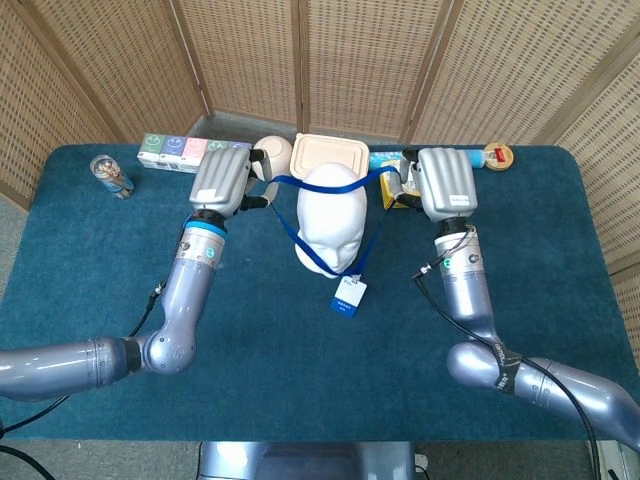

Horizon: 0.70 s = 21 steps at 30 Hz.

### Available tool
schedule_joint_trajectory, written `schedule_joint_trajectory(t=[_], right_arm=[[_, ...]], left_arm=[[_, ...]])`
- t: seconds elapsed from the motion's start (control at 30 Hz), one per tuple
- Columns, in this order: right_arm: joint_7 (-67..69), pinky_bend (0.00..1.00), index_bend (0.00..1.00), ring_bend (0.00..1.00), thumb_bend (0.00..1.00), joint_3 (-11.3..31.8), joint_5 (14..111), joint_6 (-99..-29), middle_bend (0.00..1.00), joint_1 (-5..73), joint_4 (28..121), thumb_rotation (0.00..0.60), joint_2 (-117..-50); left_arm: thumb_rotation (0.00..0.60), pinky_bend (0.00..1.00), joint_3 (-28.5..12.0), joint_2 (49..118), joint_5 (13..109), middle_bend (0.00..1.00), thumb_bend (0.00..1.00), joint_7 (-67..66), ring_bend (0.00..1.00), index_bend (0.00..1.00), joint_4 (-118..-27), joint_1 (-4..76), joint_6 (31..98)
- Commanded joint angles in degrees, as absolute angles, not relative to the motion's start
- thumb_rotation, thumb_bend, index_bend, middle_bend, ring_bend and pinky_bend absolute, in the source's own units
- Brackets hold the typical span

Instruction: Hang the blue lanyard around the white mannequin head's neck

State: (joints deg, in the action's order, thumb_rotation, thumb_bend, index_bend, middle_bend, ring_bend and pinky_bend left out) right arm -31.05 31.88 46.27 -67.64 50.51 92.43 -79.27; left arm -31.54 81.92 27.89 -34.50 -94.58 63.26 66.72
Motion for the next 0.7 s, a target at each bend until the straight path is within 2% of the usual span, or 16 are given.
schedule_joint_trajectory(t=[0.03, 0.7], right_arm=[[-31.3, 1.0, 0.68, 1.0, 0.52, 31.5, 45.7, -67.2, 0.93, 51.1, 91.9, 0.482, -79.1], [-29.1, 1.0, 0.68, 1.0, 0.52, 30.2, 42.2, -63.5, 0.93, 55.9, 82.8, 0.509, -81.6]], left_arm=[[0.506, 0.99, -31.2, 81.9, 27.4, 1.0, 0.41, -34.2, 1.0, 0.65, -93.7, 63.5, 66.4], [0.507, 0.99, -29.2, 85.5, 27.2, 1.0, 0.41, -31.7, 1.0, 0.65, -84.6, 64.9, 65.6]])
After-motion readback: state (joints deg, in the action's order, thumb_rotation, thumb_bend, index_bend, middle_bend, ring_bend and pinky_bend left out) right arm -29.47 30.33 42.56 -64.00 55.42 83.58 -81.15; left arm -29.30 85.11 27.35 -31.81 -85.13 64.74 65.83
